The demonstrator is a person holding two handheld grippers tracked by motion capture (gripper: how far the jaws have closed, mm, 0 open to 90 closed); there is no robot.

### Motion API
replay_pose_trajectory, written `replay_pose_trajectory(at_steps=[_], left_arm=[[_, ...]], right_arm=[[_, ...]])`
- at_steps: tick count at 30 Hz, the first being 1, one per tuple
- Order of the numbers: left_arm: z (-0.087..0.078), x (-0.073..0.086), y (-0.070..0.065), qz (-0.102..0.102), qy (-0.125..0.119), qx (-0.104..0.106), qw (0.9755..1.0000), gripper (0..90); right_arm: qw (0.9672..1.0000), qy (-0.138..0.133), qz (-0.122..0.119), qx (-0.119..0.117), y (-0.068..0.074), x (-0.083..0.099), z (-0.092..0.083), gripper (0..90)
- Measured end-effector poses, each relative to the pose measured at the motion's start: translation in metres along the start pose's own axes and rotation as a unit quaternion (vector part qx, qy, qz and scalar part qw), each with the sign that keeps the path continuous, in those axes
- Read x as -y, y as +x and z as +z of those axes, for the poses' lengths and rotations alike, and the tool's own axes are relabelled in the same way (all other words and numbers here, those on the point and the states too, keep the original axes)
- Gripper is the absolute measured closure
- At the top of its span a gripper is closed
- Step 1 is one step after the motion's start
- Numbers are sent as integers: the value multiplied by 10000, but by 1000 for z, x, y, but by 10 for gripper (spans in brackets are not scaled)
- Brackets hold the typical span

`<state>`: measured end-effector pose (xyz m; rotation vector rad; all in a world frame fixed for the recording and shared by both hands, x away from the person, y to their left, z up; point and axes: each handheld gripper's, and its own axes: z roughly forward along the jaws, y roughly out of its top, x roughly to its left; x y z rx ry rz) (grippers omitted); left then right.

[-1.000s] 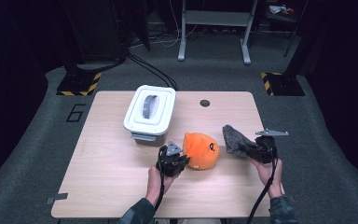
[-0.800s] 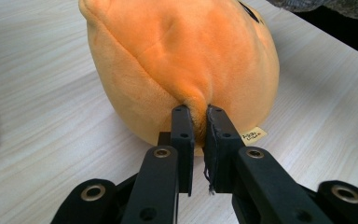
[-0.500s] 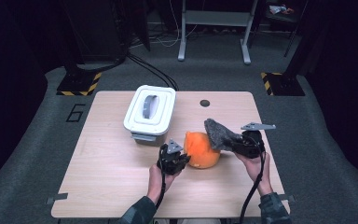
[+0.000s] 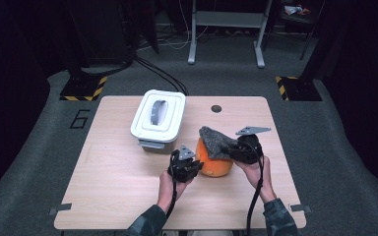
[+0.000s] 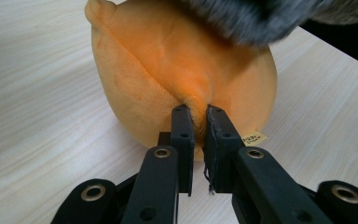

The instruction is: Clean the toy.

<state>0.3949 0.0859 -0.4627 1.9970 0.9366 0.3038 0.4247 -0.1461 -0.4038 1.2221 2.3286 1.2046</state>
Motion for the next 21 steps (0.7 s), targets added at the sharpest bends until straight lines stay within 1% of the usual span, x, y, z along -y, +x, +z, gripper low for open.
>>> replay_pose_trajectory(at_steps=[1,3,5,6,7,8,10,12,13,14,15,16,17,18,20,21], left_arm=[[0,0,0,-6,-3,5,10000,829],[0,0,0,-10,-10,14,10000,828],[1,0,0,-31,-41,7,10000,822],[1,0,1,-48,-37,11,10000,805],[2,0,2,-36,-18,-11,10000,773],[2,0,2,-40,-22,-9,10000,704],[4,0,4,-131,-8,-131,9998,541],[8,2,8,-212,73,-152,9996,499],[10,3,9,-288,53,-99,9995,514],[11,4,9,-313,48,-7,9995,576],[12,4,9,-262,79,13,9996,612],[13,4,8,-195,102,5,9998,660],[14,3,6,-168,90,-21,9998,696],[14,3,6,-151,88,-10,9998,724],[13,3,5,-151,56,-14,9999,758],[13,3,5,-119,74,-18,9999,771]], right_arm=[[10000,27,13,-22,0,0,3,774],[9999,119,-49,-2,1,1,8,774],[9999,157,-49,-17,1,3,11,775],[9998,182,-19,-10,1,4,12,775],[9999,164,-24,-19,1,6,14,775],[9997,240,-4,9,0,7,15,776],[9997,258,28,-48,-2,8,18,777],[9995,300,46,-45,-3,10,22,778],[9995,302,40,-48,-3,11,23,778],[9994,323,46,-60,-4,11,23,777],[9995,307,51,-45,-4,12,24,776],[9995,314,23,-67,-5,13,24,774],[9995,304,30,-85,-5,13,24,770],[9996,291,4,-61,-4,12,23,756],[9996,258,-39,-61,-2,10,20,701],[9996,267,-93,-44,-1,9,18,658]])
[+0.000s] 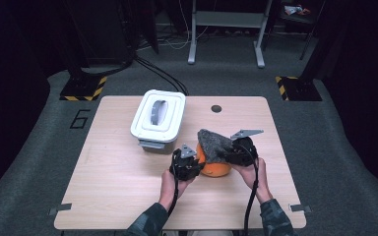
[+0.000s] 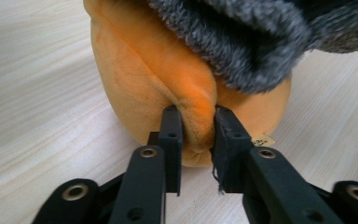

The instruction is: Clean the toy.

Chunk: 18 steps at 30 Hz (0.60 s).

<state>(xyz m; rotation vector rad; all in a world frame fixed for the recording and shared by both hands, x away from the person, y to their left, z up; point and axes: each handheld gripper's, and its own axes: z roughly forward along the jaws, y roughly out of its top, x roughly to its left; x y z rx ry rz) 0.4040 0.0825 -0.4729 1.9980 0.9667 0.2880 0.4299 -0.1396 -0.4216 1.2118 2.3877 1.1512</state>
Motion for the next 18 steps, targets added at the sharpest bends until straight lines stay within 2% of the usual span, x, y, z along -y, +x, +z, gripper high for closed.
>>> replay_pose_trajectory(at_steps=[3,5,6,8,10,13,14,16,18], left_arm=[[0,0,-1,63,-44,21,10000,788],[0,-1,-3,127,-41,20,9999,794],[0,-1,-4,170,-56,21,9998,796],[0,-2,-5,200,-47,1,9998,801],[1,-1,-5,209,-39,-21,9998,807],[1,-1,-5,208,-38,-19,9998,811],[1,-1,-5,227,-35,-22,9997,813],[1,0,-4,208,-53,12,9998,815],[1,0,-4,228,-77,29,9997,816]], right_arm=[[10000,-18,-59,17,3,-6,-1,432],[9999,-43,-117,117,6,-11,2,327],[9999,-26,-78,88,6,-12,6,309],[9999,62,-42,96,6,-14,15,342],[9999,107,8,118,4,-14,23,470],[9999,57,63,148,5,-12,26,676],[9998,27,60,173,6,-13,26,719],[9997,-67,20,215,9,-15,23,775],[9996,-244,22,145,13,-19,19,784]])
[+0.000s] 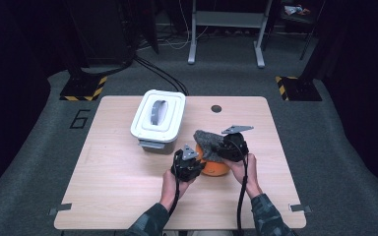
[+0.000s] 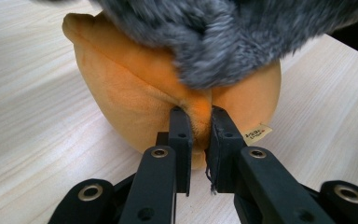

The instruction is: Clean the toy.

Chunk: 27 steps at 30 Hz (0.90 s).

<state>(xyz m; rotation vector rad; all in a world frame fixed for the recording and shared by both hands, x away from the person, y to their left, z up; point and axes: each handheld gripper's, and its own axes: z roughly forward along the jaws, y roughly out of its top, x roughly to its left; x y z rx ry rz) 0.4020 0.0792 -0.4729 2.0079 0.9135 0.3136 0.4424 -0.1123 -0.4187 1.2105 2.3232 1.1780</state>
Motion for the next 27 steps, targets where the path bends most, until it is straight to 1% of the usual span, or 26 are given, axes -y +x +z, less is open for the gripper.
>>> replay_pose_trajectory(at_steps=[1,2,3,4,5,9,10,11,13,14,15,17,18,19,20,21,22,23,27], left_arm=[[0,0,-1,-18,-15,11,10000,816],[0,0,-2,3,-8,-19,10000,816],[0,0,-2,14,12,-27,10000,817],[0,0,-1,31,15,-63,10000,818],[0,1,0,-34,33,-55,10000,820],[1,2,0,-69,38,-80,9999,827],[1,2,-1,-87,36,-78,9999,828],[1,3,-1,-117,14,-69,9999,829],[1,3,-1,-103,26,-71,9999,829],[0,3,-1,-99,31,-67,9999,829],[1,4,0,-110,24,-48,9999,828],[1,5,0,-215,-20,10,9998,828],[1,5,2,-205,2,34,9998,828],[1,5,2,-238,-7,62,9997,828],[0,5,2,-238,-4,65,9997,828],[0,6,2,-235,-2,68,9997,827],[0,7,1,-232,-20,76,9997,827],[0,7,0,-230,-23,59,9997,827],[0,7,-1,-196,-30,73,9998,827]], right_arm=[[10000,-27,-30,-72,2,-2,0,784],[9999,23,-81,-78,5,-4,1,784],[9997,83,-220,-21,7,-5,4,784],[9994,182,-290,57,10,-5,8,787],[9988,236,-400,144,11,-5,10,790],[9977,277,-439,434,12,-2,11,795],[9972,242,-506,500,10,-1,11,796],[9967,251,-482,597,9,0,9,797],[9969,231,-306,680,2,3,7,797],[9963,209,-269,787,-2,4,5,797],[9961,198,-161,848,-6,6,4,797],[9958,181,-8,902,-17,10,1,797],[9959,187,128,878,-22,12,0,796],[9962,180,166,831,-30,15,-1,797],[9954,179,337,878,-34,18,-1,797],[9945,212,448,919,-39,21,-1,796],[9943,231,499,916,-45,24,-1,797],[9938,221,605,901,-48,27,-1,797],[9924,264,702,973,-55,34,-3,797]])
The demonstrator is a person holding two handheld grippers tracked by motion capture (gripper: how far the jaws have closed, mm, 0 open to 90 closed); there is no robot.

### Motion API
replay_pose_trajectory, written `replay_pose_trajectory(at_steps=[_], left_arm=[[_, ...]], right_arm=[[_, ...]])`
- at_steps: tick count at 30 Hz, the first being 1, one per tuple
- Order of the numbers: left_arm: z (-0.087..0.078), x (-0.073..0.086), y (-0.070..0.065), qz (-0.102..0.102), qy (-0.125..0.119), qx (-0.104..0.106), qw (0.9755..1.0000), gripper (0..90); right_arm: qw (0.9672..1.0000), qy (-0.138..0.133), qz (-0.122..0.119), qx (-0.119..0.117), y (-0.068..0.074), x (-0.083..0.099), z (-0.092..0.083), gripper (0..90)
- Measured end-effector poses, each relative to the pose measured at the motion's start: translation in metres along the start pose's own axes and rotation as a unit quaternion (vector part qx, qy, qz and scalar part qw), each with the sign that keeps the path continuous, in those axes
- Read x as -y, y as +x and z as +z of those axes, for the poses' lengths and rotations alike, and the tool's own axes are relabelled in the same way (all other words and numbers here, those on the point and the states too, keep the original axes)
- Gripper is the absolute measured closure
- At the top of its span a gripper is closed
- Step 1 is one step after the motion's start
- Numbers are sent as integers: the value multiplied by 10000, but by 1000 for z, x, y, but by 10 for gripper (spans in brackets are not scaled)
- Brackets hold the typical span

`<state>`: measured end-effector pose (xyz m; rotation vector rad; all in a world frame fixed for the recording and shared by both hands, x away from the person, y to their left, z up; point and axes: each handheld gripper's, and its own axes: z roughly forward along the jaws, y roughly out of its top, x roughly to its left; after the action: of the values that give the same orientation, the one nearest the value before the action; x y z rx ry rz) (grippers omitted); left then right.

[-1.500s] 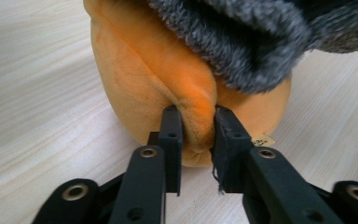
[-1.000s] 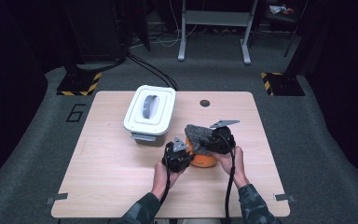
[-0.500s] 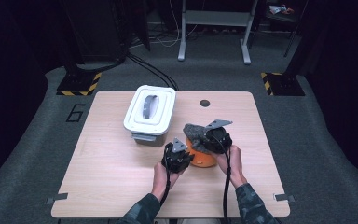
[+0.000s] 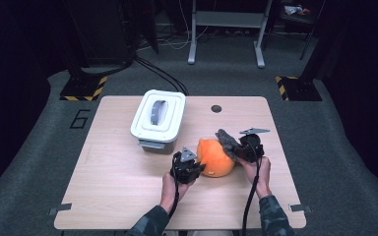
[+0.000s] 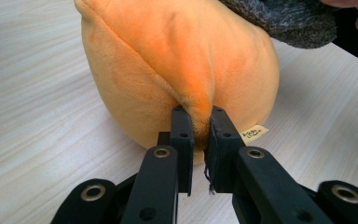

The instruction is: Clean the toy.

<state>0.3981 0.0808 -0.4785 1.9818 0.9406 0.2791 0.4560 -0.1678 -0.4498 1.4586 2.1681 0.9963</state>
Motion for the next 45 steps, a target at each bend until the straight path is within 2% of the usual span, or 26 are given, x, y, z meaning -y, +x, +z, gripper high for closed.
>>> replay_pose_trajectory(at_steps=[1,5,8,9,13,15,18,21,24,26,27,28,30,32,35,37,39,43,45], left_arm=[[0,0,1,11,16,-15,10000,827],[-1,0,3,4,22,8,10000,826],[-1,-1,3,72,34,-2,10000,826],[-1,-2,3,72,26,14,10000,825],[-1,-2,1,89,-1,34,10000,825],[-1,-3,0,109,-26,65,9999,825],[0,-5,-1,155,-12,68,9999,825],[0,-5,-1,158,6,33,9999,825],[0,-3,0,64,37,4,10000,825],[1,-3,-1,20,19,-24,10000,825],[1,-3,-1,17,28,-55,10000,826],[2,-3,-1,-15,20,-53,10000,826],[2,-3,-1,-26,26,-59,10000,826],[2,-2,0,-109,12,-34,9999,826],[2,-1,-1,-111,-8,-30,9999,826],[2,-1,-1,-73,5,-18,10000,825],[2,-1,-1,-69,5,-1,10000,825],[2,-1,-1,-48,-9,-4,10000,825],[2,-2,-2,-33,-5,-13,10000,825]], right_arm=[[10000,51,64,56,-1,0,0,797],[9997,115,61,194,-8,2,-4,797],[9999,-11,129,60,-9,1,-12,797],[10000,-80,36,41,-7,0,-17,797],[9991,-268,-235,-225,17,-10,-31,796],[9978,-330,-451,-346,31,-17,-33,796],[9958,-339,-614,-583,52,-25,-30,795],[9933,-225,-958,-608,69,-27,-21,794],[9934,-87,-1033,-491,75,-23,-12,795],[9943,-129,-944,-471,73,-21,-12,795],[9939,-133,-999,-444,70,-20,-13,795],[9952,-139,-905,-345,69,-19,-15,795],[9959,-140,-855,-270,60,-15,-19,795],[9974,-134,-691,-118,48,-10,-23,794],[9988,-78,-481,-46,29,0,-24,794],[9991,-44,-408,-36,19,6,-24,794],[9998,25,-207,-40,13,11,-23,793],[10000,86,45,3,0,22,-18,793],[9999,95,93,-18,-7,27,-16,793]])
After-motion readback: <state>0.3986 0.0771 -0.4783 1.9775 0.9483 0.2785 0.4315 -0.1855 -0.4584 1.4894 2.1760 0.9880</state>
